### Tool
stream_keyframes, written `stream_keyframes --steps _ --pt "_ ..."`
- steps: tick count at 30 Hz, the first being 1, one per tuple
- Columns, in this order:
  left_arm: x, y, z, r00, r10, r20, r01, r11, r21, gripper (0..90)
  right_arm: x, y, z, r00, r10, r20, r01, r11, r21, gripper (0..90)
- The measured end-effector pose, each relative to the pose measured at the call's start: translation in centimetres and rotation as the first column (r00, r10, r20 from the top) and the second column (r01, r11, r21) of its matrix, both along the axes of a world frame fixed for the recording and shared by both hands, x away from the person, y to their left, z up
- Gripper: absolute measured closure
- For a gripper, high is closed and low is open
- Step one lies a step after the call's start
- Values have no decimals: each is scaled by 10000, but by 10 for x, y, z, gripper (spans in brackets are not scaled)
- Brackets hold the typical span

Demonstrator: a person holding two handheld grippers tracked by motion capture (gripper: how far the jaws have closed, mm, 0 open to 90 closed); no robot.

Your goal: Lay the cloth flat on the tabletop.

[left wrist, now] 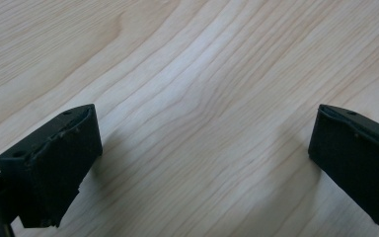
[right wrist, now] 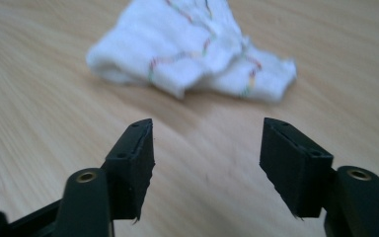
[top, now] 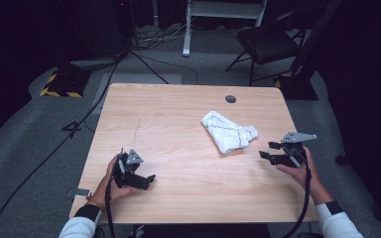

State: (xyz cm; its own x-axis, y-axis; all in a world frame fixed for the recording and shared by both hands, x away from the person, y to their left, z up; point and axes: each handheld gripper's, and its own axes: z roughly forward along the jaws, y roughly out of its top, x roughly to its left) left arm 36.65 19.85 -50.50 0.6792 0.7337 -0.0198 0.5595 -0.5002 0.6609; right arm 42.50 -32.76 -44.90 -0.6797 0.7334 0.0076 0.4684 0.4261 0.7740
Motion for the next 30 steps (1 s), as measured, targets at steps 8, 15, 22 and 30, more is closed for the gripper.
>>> stream_keyframes --steps 8,15,22,30 --pt "6 -32 0 9963 -861 28 860 9963 39 0 37 53 1 9999 150 -23 -151 9993 -328 436" --pt "11 -43 1 9946 -1033 39 1032 9946 60 1 55 71 -30 9942 100 -1067 -196 9958 -891 478" --pt "10 -43 1 9946 -1038 38 1038 9946 44 4 50 70 -30 9926 653 -1021 -732 9944 -762 768" --pt "9 -43 1 9949 -1011 16 1011 9949 47 4 34 75 -21 9900 1359 -389 -1391 9854 -977 843"
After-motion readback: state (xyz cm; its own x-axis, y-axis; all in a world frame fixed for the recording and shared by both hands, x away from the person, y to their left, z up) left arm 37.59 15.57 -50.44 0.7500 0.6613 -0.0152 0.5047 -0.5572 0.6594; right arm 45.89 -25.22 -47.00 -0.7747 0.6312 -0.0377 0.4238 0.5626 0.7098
